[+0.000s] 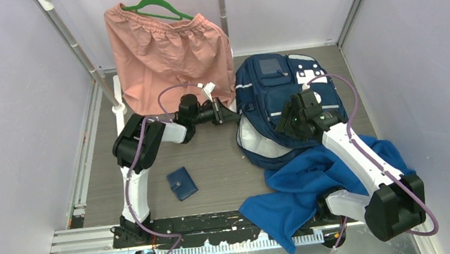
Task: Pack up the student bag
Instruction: Zip the student bag at the center of the board.
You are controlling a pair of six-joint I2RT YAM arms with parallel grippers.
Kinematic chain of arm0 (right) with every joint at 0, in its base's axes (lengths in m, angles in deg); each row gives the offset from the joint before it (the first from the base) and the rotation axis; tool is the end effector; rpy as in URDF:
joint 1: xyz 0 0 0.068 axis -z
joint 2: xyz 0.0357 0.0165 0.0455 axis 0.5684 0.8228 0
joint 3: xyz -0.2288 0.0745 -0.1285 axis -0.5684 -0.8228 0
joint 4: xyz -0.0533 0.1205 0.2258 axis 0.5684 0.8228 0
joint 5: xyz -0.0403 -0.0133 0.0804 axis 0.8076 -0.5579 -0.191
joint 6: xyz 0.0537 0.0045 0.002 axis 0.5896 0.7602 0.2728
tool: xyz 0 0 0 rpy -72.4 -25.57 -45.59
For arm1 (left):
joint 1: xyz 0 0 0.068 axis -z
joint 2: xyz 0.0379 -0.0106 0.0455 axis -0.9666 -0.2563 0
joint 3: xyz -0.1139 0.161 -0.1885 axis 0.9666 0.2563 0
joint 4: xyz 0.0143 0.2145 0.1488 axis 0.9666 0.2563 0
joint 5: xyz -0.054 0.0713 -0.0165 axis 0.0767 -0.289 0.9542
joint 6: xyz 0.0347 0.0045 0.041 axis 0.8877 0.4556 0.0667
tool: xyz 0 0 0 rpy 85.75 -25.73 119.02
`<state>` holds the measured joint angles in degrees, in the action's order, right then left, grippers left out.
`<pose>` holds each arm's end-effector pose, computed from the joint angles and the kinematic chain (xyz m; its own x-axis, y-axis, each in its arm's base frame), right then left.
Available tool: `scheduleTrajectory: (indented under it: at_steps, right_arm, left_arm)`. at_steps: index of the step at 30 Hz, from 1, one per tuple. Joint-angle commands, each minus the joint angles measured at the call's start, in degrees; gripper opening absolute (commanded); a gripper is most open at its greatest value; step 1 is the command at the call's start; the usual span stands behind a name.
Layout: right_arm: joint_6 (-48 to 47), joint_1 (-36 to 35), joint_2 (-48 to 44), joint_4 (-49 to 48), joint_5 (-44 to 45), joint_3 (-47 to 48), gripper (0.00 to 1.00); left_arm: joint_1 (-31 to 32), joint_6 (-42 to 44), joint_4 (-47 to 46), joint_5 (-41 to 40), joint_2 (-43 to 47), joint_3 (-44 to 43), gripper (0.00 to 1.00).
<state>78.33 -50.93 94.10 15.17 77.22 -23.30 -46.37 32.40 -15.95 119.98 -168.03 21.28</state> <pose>0.2170 0.0614 0.2603 -0.7490 0.4527 -0.4838 0.3104 0.8848 0.3475 0.3713 -0.2316 0.1378 -0.8140 -0.1818 -0.5516 0.4953 0.2789 -0.8227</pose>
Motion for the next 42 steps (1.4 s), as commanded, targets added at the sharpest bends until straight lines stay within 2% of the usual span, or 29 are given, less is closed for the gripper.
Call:
scheduleTrajectory:
  at_steps: [1, 6, 13, 18, 24, 27, 30, 34, 36, 41, 42]
  right_arm:
    - [1.1, 0.4, -0.5, 0.6, 2.4, -0.2, 0.64]
    - [0.5, 0.3, -0.8, 0.9, 0.8, 0.5, 0.64]
    - [-4.2, -3.0, -7.9, 2.0, 4.2, 5.4, 0.77]
    - [-7.1, -6.2, -10.6, 2.3, 5.3, 9.7, 0.79]
    - [-8.8, -11.2, -6.9, 6.7, 6.3, 15.9, 0.79]
    - [-8.8, -15.6, -4.4, 8.2, 9.4, 17.9, 0.79]
    - [-7.3, -15.9, -3.9, 7.8, 11.2, 17.3, 0.79]
    - [-5.5, -16.0, -5.0, 8.2, 14.2, 16.2, 0.79]
    - [-5.0, -15.9, -5.7, 8.9, 16.6, 15.4, 0.79]
    - [-4.2, -15.6, -6.7, 12.2, 20.5, 13.7, 0.79]
    - [-4.2, -15.5, -7.0, 12.5, 21.6, 13.1, 0.79]
  left_arm:
    - [1.2, 2.2, 1.4, 4.7, 4.6, 4.2, 0.0]
    - [2.7, 3.7, 4.6, 5.4, 6.0, 7.1, 0.0]
    - [4.5, 5.0, 6.3, 4.6, 8.8, 8.9, 0.0]
    - [5.8, 9.0, 12.6, 4.3, 12.6, 8.6, 0.0]
    - [9.2, 18.0, 26.2, 2.3, 17.8, 9.5, 0.0]
    - [10.8, 17.4, 26.3, 1.9, 19.9, 11.3, 0.0]
    - [13.3, 17.1, 26.4, 0.2, 22.9, 12.5, 0.0]
    - [16.9, 20.1, 32.5, -4.6, 27.4, 12.9, 0.0]
    - [17.9, 21.1, 35.6, -7.9, 30.0, 13.5, 0.05]
    - [18.2, 22.1, 38.1, -19.6, 38.9, 18.6, 0.39]
    - [18.1, 22.4, 38.4, -22.3, 40.9, 19.6, 0.41]
